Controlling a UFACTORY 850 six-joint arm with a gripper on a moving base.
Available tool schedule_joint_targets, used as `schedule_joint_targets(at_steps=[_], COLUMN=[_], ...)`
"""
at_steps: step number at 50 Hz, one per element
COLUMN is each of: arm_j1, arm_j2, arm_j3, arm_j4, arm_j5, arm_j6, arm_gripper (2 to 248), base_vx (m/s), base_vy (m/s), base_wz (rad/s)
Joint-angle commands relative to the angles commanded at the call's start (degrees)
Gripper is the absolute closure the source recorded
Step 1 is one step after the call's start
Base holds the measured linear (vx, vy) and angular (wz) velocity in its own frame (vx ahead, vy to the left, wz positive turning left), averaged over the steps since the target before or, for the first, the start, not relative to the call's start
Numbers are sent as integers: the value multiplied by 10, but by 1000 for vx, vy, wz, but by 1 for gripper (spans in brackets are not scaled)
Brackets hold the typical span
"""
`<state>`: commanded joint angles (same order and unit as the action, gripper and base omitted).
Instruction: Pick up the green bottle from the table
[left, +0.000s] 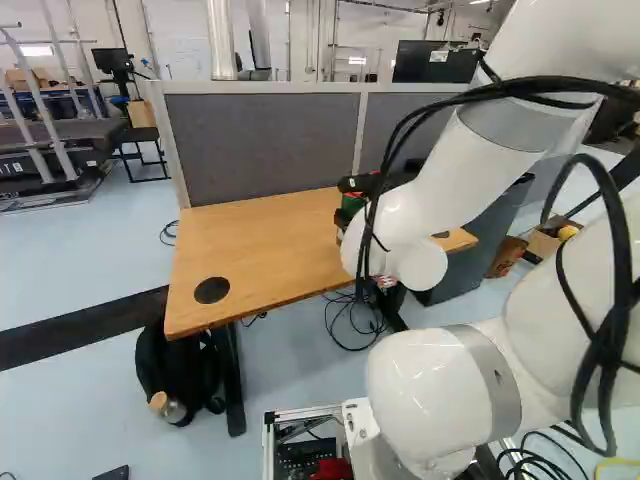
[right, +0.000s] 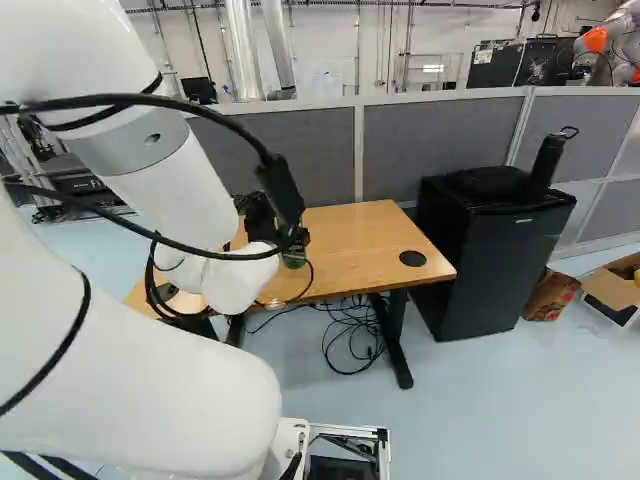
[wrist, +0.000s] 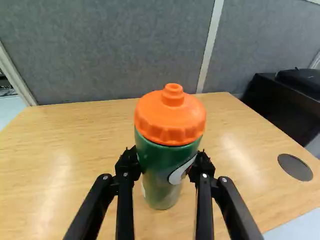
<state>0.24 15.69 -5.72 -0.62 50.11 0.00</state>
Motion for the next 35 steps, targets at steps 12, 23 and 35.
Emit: schedule_joint_targets(at_steps=[12,23,35], arm_j1=[-2,-2,-2], arm_j2=[3,3,3], arm_j3=[7,7,7], arm_j4=[6,6,6], arm_j5=[-1,-1,-1], arm_j6=[0,0,0], arm_gripper=[138,138,138], base_vx=[0,0,0], base_vy=[0,0,0], base_wz=[0,0,0])
